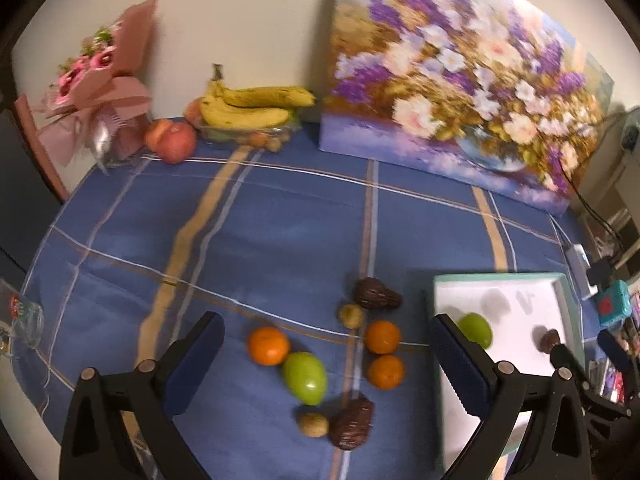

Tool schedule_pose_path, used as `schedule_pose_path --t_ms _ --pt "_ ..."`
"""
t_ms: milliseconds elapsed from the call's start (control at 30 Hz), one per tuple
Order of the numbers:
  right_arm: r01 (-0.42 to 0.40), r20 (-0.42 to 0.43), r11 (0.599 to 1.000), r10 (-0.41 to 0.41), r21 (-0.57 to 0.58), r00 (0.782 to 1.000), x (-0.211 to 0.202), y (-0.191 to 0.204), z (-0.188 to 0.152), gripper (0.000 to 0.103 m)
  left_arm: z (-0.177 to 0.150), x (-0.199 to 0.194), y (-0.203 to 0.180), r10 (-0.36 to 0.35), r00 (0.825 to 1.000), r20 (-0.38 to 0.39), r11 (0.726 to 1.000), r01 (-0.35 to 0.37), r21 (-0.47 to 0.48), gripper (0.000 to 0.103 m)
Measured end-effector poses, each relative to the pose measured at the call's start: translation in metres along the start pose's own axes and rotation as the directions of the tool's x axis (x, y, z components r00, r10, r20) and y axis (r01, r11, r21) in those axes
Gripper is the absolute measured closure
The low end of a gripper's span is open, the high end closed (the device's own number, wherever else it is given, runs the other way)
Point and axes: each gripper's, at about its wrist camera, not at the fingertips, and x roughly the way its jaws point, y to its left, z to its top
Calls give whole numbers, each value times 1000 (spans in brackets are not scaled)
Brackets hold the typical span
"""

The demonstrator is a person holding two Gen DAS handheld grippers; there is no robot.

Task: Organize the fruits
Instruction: 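Withdraw both tools from the tray back toward the fruit cluster, then grasp an orange with the right tool while the left tool grasps another orange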

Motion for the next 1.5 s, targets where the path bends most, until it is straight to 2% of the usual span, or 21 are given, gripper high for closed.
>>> schedule_pose_path --t_ms 267,467,700,767,800,867,967,1100,1233,1400,1500 --pt "-159 2 987 159 -5 987 -1 45 5 7 7 -20 59 28 998 61 992 -20 -126 0" --pt "-297 16 955 297 13 955 -5 73 8 7 9 -34 96 23 994 105 977 0 -212 0" --pt "-348 34 937 348 9 937 -8 95 11 8 12 -49 114 42 991 128 976 -14 -218 0" --pt "-359 40 933 359 10 933 -10 98 14 19 13 -52 115 47 990 131 978 -19 -209 0" --pt "-360 40 933 359 8 932 -10 100 15 27 13 -52 115 47 991 129 978 -20 -205 0" --pt "-358 36 934 358 3 933 -9 104 16 29 13 -50 114 32 992 122 978 -6 -207 0" --pt "-358 24 934 357 0 934 -7 108 16 30 12 -39 112 -12 996 86 977 30 -213 0" --pt "-349 -5 937 349 -10 937 1 114 15 39 11 -19 105 -28 999 28 978 33 -205 1" --pt "-338 -44 941 337 -22 941 14 120 11 40 6 10 95 -70 996 -51 978 58 -202 5" --pt "-320 -137 948 315 -12 939 43 127 -2 44 -7 53 84 -101 981 -164 978 68 -196 11" --pt "-311 -192 950 304 -6 933 60 129 -11 47 -15 78 80 -117 967 -226 976 70 -206 20"
